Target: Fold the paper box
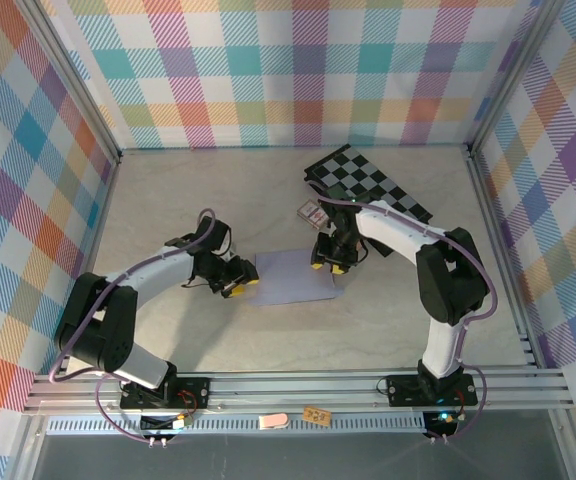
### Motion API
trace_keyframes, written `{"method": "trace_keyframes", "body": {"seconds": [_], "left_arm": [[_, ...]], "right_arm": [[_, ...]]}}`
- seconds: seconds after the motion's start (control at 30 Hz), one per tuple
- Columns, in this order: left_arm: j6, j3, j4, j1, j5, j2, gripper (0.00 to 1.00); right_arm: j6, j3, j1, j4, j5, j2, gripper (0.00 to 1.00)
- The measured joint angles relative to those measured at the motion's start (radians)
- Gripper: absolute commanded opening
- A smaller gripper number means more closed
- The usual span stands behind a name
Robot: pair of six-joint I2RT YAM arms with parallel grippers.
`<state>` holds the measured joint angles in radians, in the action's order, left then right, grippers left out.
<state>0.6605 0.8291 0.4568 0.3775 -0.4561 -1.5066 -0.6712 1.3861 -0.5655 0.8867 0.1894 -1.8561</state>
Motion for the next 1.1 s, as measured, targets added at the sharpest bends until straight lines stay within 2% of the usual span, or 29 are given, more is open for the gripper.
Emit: {"method": "trace_keyframes", "body": {"seconds": [0.57, 0.7, 0.83, 1.1], "left_arm": [[-0.023, 0.006, -0.017, 0.014, 0.000, -0.037, 0.39], [-0.023, 0.006, -0.019, 0.015, 0.000, -0.042, 0.37], [-0.023, 0.006, -0.026, 0.020, 0.000, -0.046, 0.34], [-0.023, 0.006, -0.042, 0.022, 0.000, -0.055, 0.29]], "right_arm": [[0.053, -0.084, 0.016, 0.015, -0.017, 0.036, 0.50], [0.059, -0.110, 0.016, -0.011, 0.005, 0.036, 0.46], [0.059, -0.128, 0.016, -0.042, 0.018, 0.035, 0.37], [0.059, -0.162, 0.016, -0.086, 0.028, 0.035, 0.31]]}}
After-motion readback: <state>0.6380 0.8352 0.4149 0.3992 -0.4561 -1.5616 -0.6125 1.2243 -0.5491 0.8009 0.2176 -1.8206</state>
